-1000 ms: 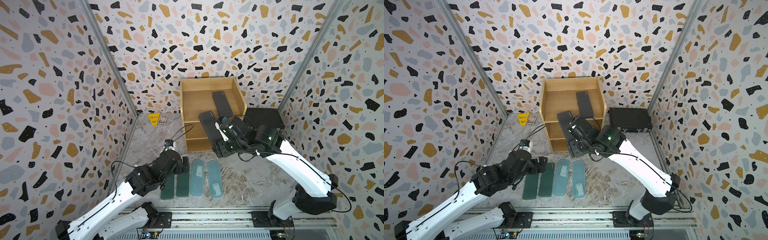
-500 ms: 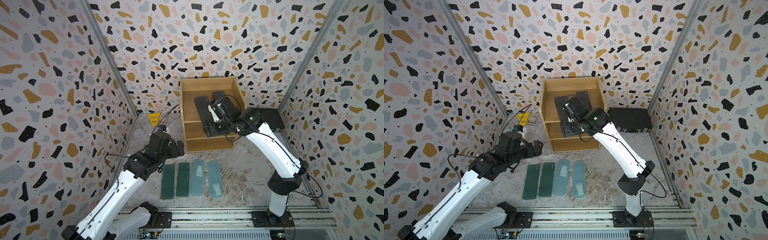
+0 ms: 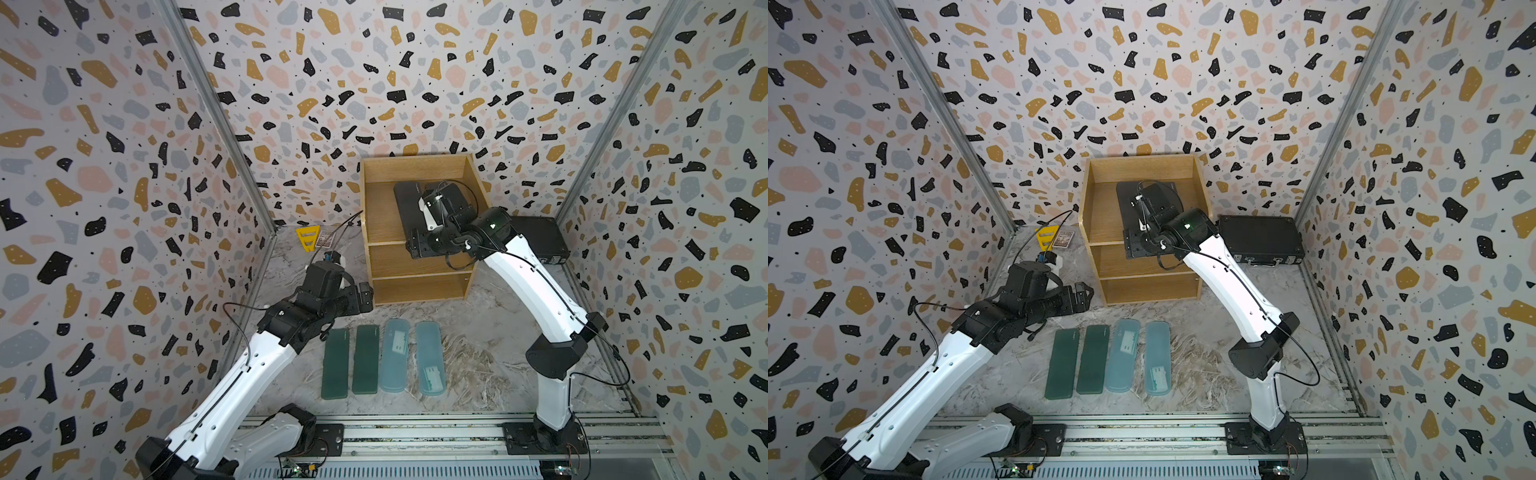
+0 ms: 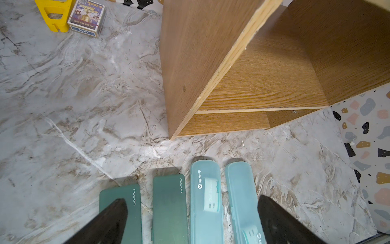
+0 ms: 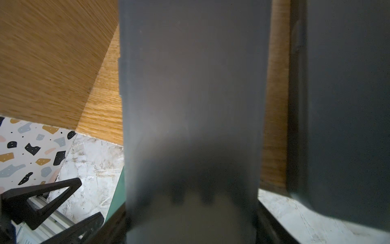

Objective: Place the pencil cases on the shelf according to color
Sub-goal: Place the pencil case on the shelf.

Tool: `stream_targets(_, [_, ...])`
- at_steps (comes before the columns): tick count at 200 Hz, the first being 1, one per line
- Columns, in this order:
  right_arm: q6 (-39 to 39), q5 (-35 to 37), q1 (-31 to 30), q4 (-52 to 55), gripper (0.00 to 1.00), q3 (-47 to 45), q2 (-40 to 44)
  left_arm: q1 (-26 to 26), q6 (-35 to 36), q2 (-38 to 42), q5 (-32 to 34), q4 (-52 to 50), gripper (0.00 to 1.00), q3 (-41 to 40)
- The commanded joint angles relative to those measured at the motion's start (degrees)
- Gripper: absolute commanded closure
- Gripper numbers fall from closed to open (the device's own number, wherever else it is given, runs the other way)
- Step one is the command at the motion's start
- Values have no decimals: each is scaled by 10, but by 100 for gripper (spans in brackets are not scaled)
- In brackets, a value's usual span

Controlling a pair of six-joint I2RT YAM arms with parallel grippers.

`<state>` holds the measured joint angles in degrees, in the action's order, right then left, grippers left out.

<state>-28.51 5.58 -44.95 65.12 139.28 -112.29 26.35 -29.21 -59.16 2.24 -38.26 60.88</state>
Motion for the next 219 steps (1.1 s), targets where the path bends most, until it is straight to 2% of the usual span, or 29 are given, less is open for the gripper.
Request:
stream_targets(1, [-2,0,4,-40,75,23,-8,-4,6,9,-8,25,0,-10])
stream_targets(26, [-4,0,6,-62,67,23,-21,-4,6,7,-14,30,0,-17])
stream_targets(48, [-7,-1,9,-73,64,29,-33,-5,7,5,-17,32,0,-20])
stream_targets(111, [-14,15,14,-72,33,39,-49,-7,13,5,-21,31,0,-19])
stream_targets(148, [-13,20,14,-71,20,39,-50,-10,19,7,-21,28,0,-16])
stream_targets(219, [-13,-5,14,-81,9,39,-44,-13,18,14,-17,25,0,-19])
